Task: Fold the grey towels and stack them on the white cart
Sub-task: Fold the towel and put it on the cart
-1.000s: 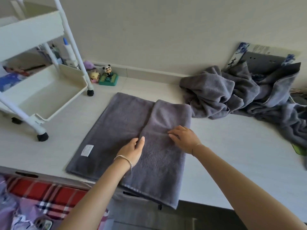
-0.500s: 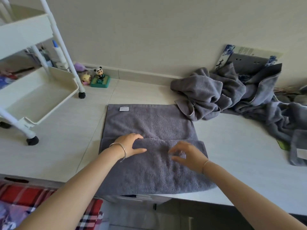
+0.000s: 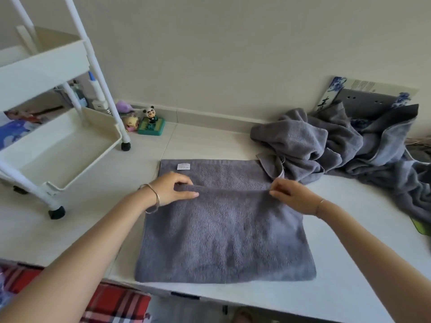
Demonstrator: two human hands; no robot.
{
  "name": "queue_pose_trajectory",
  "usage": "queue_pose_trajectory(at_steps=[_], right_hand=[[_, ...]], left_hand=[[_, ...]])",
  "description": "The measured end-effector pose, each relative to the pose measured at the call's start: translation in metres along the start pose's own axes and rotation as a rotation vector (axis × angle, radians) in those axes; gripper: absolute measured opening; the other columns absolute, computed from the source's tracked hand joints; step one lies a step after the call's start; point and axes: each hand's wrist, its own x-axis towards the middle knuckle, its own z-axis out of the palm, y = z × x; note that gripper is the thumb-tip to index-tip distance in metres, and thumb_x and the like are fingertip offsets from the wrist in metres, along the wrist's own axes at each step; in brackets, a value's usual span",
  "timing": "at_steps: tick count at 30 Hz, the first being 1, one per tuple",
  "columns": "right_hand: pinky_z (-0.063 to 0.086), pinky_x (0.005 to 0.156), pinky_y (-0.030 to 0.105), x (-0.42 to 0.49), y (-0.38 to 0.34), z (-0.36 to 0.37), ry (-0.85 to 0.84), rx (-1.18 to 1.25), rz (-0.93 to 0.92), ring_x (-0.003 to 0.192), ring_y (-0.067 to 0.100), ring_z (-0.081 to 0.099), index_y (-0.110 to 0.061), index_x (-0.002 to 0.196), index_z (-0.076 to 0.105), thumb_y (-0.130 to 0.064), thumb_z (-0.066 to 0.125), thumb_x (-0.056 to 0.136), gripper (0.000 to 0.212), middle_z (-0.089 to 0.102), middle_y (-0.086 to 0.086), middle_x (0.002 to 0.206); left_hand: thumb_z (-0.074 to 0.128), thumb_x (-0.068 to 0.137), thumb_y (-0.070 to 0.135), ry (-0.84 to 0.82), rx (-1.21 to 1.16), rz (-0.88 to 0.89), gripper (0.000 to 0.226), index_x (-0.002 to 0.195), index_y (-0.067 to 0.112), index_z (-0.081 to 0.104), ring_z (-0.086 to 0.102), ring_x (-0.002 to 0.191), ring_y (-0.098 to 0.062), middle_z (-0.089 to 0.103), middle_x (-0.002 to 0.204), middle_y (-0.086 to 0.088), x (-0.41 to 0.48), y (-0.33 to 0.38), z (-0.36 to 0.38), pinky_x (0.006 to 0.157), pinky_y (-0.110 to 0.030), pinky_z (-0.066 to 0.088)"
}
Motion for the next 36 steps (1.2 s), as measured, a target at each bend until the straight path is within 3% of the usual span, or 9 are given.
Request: queue_pose_trajectory(at_steps=[2, 4, 6, 10, 13, 17, 25, 31, 36], right_hand=[[0.038, 0.071, 0.013, 0.017, -0.006, -0.025, 0.096, 0.066, -0.04, 0.072, -0.004, 0.055, -0.025, 0.084, 0.054, -0.02, 0.056, 0.093, 0.01, 0.059, -0.013, 0.078], [0.04, 0.073, 0.01, 0.044, -0.009, -0.041, 0.175, 0.072, -0.064, 0.076, 0.0, 0.057, -0.02, 0.09, 0.056, -0.022, 0.056, 0.093, 0.003, 0.062, -0.01, 0.082], [0.044, 0.077, 0.021, 0.079, -0.007, -0.042, 0.228, 0.042, -0.051, 0.079, 0.013, 0.057, -0.016, 0.095, 0.057, -0.024, 0.055, 0.093, 0.009, 0.064, -0.002, 0.085], [0.047, 0.08, 0.039, 0.147, 0.01, -0.007, 0.216, -0.124, 0.086, 0.091, 0.033, 0.059, -0.014, 0.102, 0.055, -0.031, 0.051, 0.094, 0.019, 0.066, 0.011, 0.096], [0.038, 0.082, 0.035, 0.169, 0.022, 0.022, 0.155, -0.318, 0.087, 0.098, 0.034, 0.056, -0.014, 0.108, 0.054, -0.033, 0.044, 0.097, 0.024, 0.065, 0.01, 0.106], [0.037, 0.083, 0.034, 0.179, 0.032, 0.035, 0.227, -0.346, -0.006, 0.092, 0.028, 0.058, -0.013, 0.099, 0.058, -0.032, 0.047, 0.095, 0.023, 0.066, 0.006, 0.098], [0.036, 0.083, 0.031, 0.131, 0.001, 0.069, 0.292, -0.343, -0.004, 0.089, 0.026, 0.059, -0.013, 0.099, 0.057, -0.033, 0.045, 0.096, 0.024, 0.068, 0.004, 0.094], [0.039, 0.088, 0.03, 0.083, -0.011, 0.092, 0.306, -0.257, -0.022, 0.093, 0.021, 0.058, -0.019, 0.103, 0.061, -0.039, 0.06, 0.087, 0.026, 0.063, -0.002, 0.098], [0.041, 0.075, 0.027, 0.07, -0.009, 0.064, 0.323, -0.014, 0.197, 0.078, 0.014, 0.06, -0.021, 0.082, 0.065, -0.038, 0.075, 0.076, 0.021, 0.065, -0.008, 0.078]], left_hand=[[0.07, 0.081, 0.032, 0.077, -0.046, -0.003, 0.011, 0.078, 0.026, 0.062, 0.05, 0.07, 0.004, 0.058, 0.078, 0.016, 0.014, 0.005, -0.024, 0.065, -0.002, 0.033], [0.07, 0.081, 0.032, 0.128, -0.063, 0.007, 0.013, 0.074, 0.024, 0.063, 0.05, 0.07, -0.003, 0.061, 0.074, 0.006, 0.036, 0.005, -0.04, 0.064, -0.013, 0.035], [0.068, 0.083, 0.032, 0.171, -0.015, -0.026, 0.016, 0.077, 0.018, 0.063, 0.053, 0.076, -0.015, 0.062, 0.077, -0.002, 0.062, -0.002, -0.045, 0.066, -0.026, 0.035], [0.056, 0.091, 0.035, 0.197, 0.221, -0.26, 0.016, 0.092, 0.019, 0.055, 0.057, 0.091, -0.023, 0.062, 0.097, -0.002, 0.112, -0.023, -0.02, 0.068, -0.027, 0.036], [0.053, 0.09, 0.047, 0.201, 0.323, -0.34, 0.033, 0.107, 0.02, 0.055, 0.057, 0.098, -0.02, 0.063, 0.109, -0.001, 0.131, -0.043, 0.01, 0.071, -0.027, 0.037], [0.063, 0.079, 0.055, 0.266, 0.284, -0.294, 0.045, 0.109, 0.022, 0.056, 0.057, 0.099, -0.018, 0.063, 0.109, 0.002, 0.14, -0.065, 0.02, 0.072, -0.026, 0.037], [0.066, 0.078, 0.053, 0.193, 0.316, -0.173, 0.045, 0.109, 0.022, 0.056, 0.055, 0.098, -0.016, 0.062, 0.107, 0.004, 0.106, -0.086, 0.011, 0.07, -0.024, 0.034], [0.063, 0.079, 0.056, 0.117, 0.294, -0.165, 0.043, 0.107, 0.025, 0.056, 0.056, 0.097, -0.014, 0.062, 0.107, 0.007, 0.066, -0.104, 0.0, 0.078, -0.025, 0.043], [0.058, 0.086, 0.047, -0.194, 0.486, -0.239, 0.042, 0.122, 0.026, 0.052, 0.052, 0.112, -0.02, 0.055, 0.124, 0.003, 0.069, -0.103, -0.041, 0.095, -0.031, 0.038]])
